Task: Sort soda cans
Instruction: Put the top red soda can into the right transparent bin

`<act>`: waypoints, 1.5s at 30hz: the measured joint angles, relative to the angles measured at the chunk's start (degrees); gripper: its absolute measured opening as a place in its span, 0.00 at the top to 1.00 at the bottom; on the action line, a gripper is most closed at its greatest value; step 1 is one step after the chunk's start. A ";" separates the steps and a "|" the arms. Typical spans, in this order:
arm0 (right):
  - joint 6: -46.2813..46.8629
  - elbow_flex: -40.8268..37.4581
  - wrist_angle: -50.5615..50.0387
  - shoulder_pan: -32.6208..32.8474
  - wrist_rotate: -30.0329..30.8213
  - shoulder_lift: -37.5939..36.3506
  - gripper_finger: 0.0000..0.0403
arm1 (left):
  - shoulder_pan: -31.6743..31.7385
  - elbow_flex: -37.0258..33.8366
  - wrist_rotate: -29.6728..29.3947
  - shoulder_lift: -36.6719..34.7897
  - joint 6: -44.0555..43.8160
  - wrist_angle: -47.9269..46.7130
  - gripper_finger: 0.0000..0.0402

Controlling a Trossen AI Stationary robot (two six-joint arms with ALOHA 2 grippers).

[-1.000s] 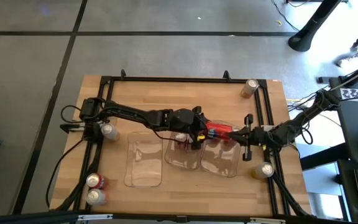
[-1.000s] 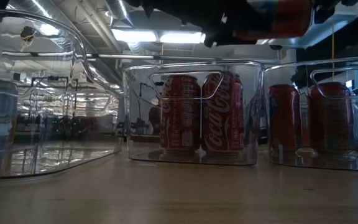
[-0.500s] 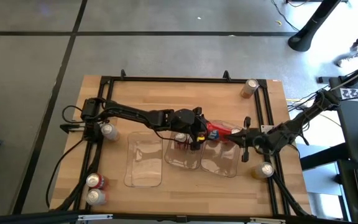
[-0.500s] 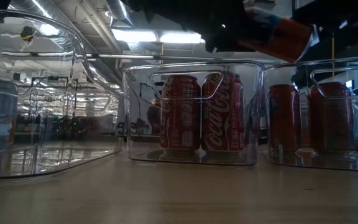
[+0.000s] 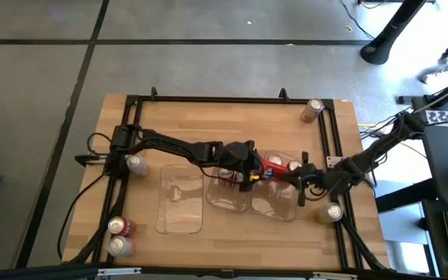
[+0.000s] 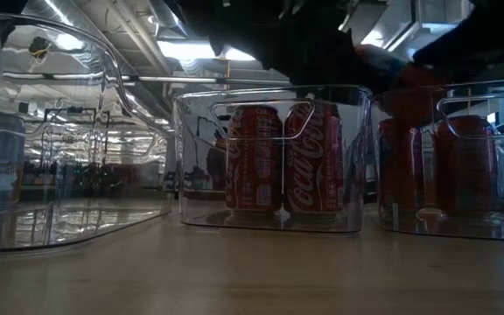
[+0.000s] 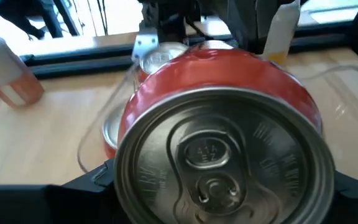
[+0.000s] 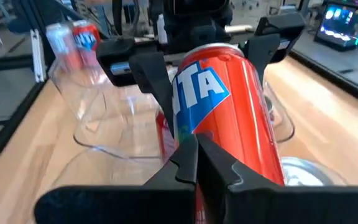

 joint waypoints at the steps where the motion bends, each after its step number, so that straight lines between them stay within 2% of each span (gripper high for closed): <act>1: 0.84 0.01 0.14 0.00 0.00 1.17 0.99 | 0.00 0.00 0.06 0.17 -0.02 -0.47 0.33; 9: 7.50 0.11 -0.63 0.06 -1.41 7.46 0.99 | -0.55 0.00 0.23 1.33 -0.97 -2.74 0.33; 13: 10.35 0.13 -1.16 0.11 -3.26 10.35 0.99 | -1.14 0.00 0.94 1.53 -0.50 -3.02 0.37; 20: 10.90 0.14 -1.63 0.17 -3.80 14.86 0.99 | -1.25 0.07 0.72 1.49 -0.20 -1.34 0.41; 32: 11.22 0.13 -0.79 0.11 -3.84 15.31 0.99 | -1.07 0.25 0.48 2.28 -0.16 -1.71 0.52; 45: 12.30 0.17 -3.03 0.06 -5.44 15.28 0.99 | -1.14 0.50 1.09 4.46 -0.77 -0.48 0.54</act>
